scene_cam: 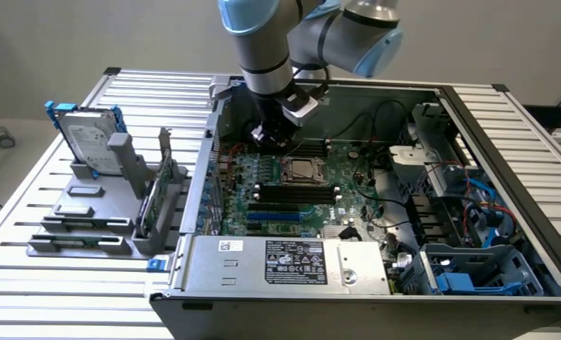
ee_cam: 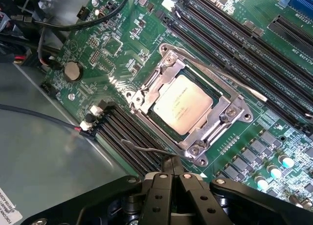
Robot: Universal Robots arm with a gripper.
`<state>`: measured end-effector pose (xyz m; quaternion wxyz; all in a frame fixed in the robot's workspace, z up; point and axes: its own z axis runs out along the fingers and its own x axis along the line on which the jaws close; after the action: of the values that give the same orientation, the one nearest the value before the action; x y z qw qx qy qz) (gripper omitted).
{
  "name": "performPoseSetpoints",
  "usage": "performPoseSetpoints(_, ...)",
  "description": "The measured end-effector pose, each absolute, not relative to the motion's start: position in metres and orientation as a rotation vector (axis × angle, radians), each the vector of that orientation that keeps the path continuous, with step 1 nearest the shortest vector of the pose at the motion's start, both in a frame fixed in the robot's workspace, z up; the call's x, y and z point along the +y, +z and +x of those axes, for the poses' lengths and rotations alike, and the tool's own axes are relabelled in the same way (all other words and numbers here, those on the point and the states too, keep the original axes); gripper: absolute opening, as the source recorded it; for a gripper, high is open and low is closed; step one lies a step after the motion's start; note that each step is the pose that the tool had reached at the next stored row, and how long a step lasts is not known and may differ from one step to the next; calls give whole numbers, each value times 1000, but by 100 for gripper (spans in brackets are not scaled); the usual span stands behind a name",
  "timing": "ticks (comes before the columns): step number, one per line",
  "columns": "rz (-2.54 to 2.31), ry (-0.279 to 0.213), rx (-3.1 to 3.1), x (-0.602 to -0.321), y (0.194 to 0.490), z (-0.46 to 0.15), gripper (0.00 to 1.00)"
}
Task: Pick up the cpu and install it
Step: 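Install the first cpu locking lever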
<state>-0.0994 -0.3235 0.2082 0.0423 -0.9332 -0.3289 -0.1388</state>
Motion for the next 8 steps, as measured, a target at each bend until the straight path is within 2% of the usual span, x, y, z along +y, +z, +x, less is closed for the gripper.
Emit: performPoseSetpoints(8, -2855, -425, -1006, -323, 206, -94, 11)
